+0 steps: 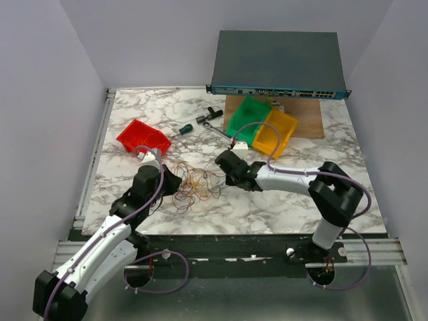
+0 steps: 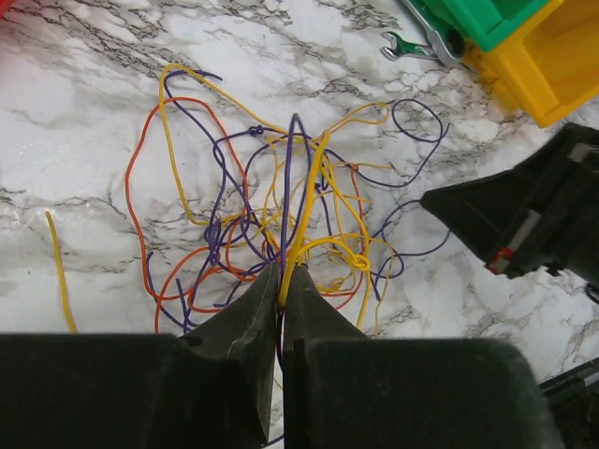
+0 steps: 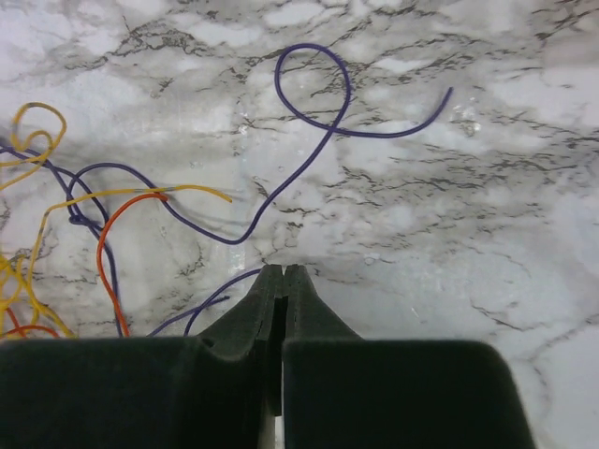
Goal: Untangle the cables
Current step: Untie the cable.
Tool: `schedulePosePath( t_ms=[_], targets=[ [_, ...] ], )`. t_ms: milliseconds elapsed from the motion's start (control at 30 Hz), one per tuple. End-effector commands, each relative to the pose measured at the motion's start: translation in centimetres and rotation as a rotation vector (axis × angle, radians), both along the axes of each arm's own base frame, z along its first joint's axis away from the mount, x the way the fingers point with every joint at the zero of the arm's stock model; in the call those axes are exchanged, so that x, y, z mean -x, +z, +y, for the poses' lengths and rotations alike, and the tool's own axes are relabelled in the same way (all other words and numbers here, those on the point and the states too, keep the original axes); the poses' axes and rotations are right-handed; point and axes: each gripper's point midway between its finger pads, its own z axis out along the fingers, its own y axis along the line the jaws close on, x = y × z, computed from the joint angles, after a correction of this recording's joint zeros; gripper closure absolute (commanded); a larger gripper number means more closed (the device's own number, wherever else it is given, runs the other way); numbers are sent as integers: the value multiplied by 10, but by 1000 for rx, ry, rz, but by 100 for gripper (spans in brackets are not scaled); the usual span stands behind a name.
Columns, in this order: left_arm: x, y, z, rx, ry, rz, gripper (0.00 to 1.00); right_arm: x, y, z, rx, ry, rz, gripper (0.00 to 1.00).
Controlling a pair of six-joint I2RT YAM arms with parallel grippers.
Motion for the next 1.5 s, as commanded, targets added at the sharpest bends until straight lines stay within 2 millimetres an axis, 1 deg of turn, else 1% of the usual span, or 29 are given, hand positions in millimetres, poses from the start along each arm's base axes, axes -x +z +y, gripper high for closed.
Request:
schedulePosePath(
  t_ms=[0, 33, 100, 133, 200, 233, 267, 300, 367, 500, 533, 600, 633, 700, 733, 767, 800, 833, 867, 933, 967, 1067, 1167, 1200, 1233, 1300, 1400, 1467],
  targets=[
    [-11, 3, -10, 39, -12, -40, 87, -6, 41, -31, 44, -69, -103, 99],
    [-12, 2, -12, 33, -29, -44, 80, -6, 50, -37, 52, -74, -122, 99],
    [-12, 6, -21, 20, -99, -72, 63, -5, 71, -45, 48, -73, -164, 99],
    [-12, 7, -23, 15, -118, -73, 45, -5, 84, -50, 40, -77, -192, 99],
    [-14, 2, -25, 3, -123, -54, 23, -4, 104, -61, 34, -89, -242, 99],
    [-14, -1, -25, -6, -127, -42, 16, -4, 117, -64, 19, -92, -269, 99],
    [-15, -6, -26, -18, -133, -24, 11, -3, 126, -67, 12, -87, -287, 99],
    [-16, -10, -28, -28, -144, -5, 8, -2, 136, -68, -4, -82, -306, 99],
    [-17, -19, -31, -54, -163, 51, 4, 0, 149, -70, -29, -69, -327, 99],
    [-21, -43, -42, -110, -227, 163, 3, 4, 165, -74, -58, -71, -351, 99],
    [-22, -52, -43, -131, -237, 197, 3, 5, 169, -76, -67, -75, -354, 99],
    [-26, -66, -43, -176, -246, 253, 7, 6, 173, -80, -70, -87, -365, 99],
    [-28, -71, -45, -181, -252, 281, 10, 6, 176, -84, -68, -98, -372, 99],
    [-28, -78, -56, -158, -309, 307, 20, 7, 183, -93, -58, -125, -393, 99],
    [-28, -82, -60, -146, -318, 322, 26, 7, 188, -102, -42, -153, -413, 99],
    [-26, -85, -66, -125, -345, 340, 33, 6, 193, -118, -6, -215, -439, 99],
    [-25, -86, -73, -100, -381, 345, 44, 7, 201, -135, 23, -291, -469, 99],
    [-23, -87, -79, -78, -409, 356, 56, 10, 211, -159, 60, -384, -510, 99],
    [-22, -87, -83, -59, -427, 354, 71, 15, 221, -179, 104, -450, -544, 99],
    [-24, -87, -84, -44, -423, 344, 95, 27, 247, -216, 137, -572, -630, 99],
    [-27, -85, -82, -37, -403, 335, 100, 34, 262, -232, 131, -619, -672, 99],
    [-37, -75, -70, -13, -311, 274, 100, 56, 300, -266, 38, -677, -739, 99],
    [-47, -64, -53, 11, -198, 214, 100, 76, 328, -292, -90, -699, -785, 99],
    [-48, -60, -48, 18, -166, 189, 100, 82, 334, -295, -130, -679, -790, 99],
    [-50, -56, -42, 21, -139, 167, 100, 84, 337, -294, -166, -648, -791, 99],
    [-52, -47, -34, 18, -97, 113, 100, 85, 337, -279, -212, -529, -773, 96],
    [-53, -32, -27, 2, -80, 43, 100, 79, 318, -244, -214, -364, -700, 93],
    [-53, -25, -25, -18, -85, 16, 100, 72, 303, -227, -183, -322, -647, 95]
  ],
)
